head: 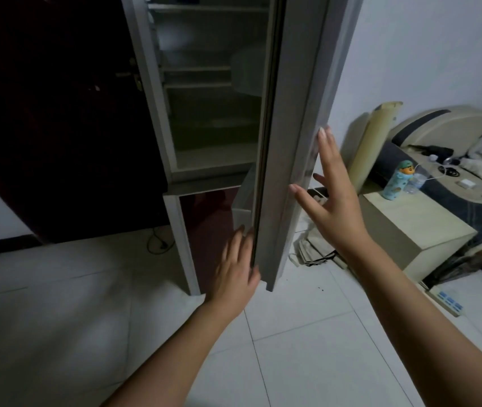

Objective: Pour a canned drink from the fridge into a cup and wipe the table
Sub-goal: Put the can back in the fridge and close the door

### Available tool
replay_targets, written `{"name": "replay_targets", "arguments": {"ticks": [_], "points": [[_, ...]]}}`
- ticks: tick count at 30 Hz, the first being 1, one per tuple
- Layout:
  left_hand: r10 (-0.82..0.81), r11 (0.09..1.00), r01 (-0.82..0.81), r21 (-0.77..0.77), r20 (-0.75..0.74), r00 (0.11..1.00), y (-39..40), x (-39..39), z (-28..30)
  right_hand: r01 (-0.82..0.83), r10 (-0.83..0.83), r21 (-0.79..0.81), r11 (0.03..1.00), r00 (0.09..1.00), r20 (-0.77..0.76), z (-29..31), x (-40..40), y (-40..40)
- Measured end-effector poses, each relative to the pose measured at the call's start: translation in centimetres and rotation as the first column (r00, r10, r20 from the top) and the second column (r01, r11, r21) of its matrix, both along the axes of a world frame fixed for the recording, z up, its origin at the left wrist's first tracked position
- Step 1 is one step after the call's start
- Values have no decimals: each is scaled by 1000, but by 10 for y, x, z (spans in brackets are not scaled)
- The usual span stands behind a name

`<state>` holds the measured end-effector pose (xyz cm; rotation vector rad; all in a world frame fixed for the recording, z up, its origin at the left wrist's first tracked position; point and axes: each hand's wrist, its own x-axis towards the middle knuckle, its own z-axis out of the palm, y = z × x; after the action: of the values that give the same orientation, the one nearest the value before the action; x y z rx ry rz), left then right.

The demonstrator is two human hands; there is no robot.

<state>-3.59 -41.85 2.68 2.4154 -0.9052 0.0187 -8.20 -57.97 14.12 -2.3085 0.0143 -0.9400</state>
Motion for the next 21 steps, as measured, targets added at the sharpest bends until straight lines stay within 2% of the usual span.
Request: {"name": "replay_targets", "arguments": {"ticks": [2,6,8,12,16,21], "points": [[-31,999,31,31,24,999,7,2,1,-4,4,-22,1000,1000,-7,-1,13,9],[-82,996,68,58,290,953,18,19,-7,16,-17,-62,998,1000,-14,-5,40,25],[-96,993,68,97,326,940,23,27,-5,33,-34,-83,996,999,-6,-8,54,32],[-43,988,4,152,251,967,29,44,-4,57,-55,-122,991,998,22,-15,82,46],[-24,998,11,70,194,981,36,66,-11,96,-84,-164,982,994,77,-19,110,60],[-12,998,2,69,145,989,50,96,-10,121,-101,-151,981,986,130,-26,145,75]]}}
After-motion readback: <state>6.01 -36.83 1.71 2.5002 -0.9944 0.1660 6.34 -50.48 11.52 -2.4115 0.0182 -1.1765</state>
